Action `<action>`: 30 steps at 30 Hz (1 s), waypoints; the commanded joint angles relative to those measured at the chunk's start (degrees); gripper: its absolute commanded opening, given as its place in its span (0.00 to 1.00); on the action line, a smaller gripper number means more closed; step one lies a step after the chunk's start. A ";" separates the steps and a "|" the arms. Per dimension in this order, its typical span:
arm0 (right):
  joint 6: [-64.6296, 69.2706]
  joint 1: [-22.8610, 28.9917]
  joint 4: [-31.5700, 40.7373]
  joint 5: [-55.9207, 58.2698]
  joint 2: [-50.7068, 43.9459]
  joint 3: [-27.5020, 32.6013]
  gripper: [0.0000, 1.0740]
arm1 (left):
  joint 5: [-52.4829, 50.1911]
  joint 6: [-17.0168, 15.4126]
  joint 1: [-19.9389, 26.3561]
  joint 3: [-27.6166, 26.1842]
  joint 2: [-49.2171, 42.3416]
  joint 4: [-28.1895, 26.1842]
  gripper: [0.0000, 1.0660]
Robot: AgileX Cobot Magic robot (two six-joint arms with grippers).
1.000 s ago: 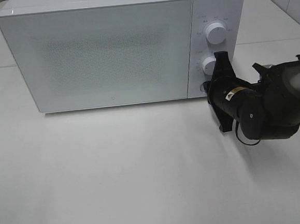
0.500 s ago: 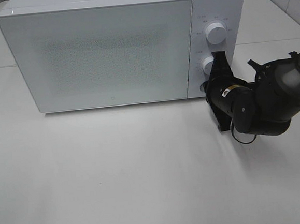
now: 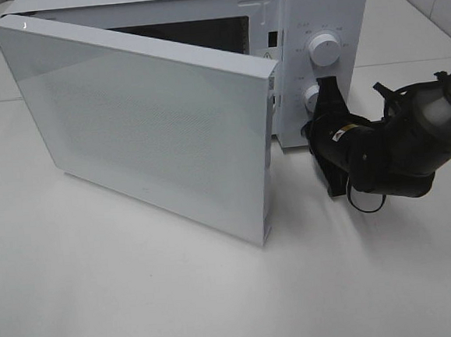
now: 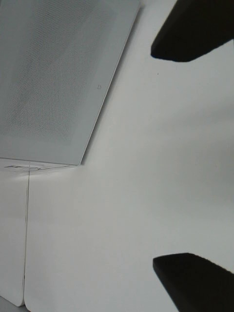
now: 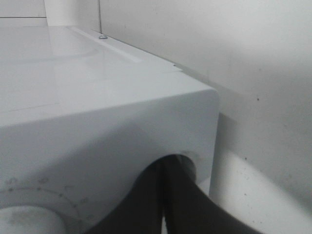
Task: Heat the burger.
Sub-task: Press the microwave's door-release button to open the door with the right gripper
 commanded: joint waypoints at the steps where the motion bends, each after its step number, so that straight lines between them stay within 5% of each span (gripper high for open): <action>1: -0.86 -3.15 1.55 -27.27 -2.18 -4.81 0.00 | -0.40 -0.11 0.17 0.06 -0.23 -0.29 0.94; 30: 5.27 1.78 -0.74 -16.79 -4.58 4.70 0.00 | -0.40 -0.11 0.17 0.06 -0.23 -0.29 0.94</action>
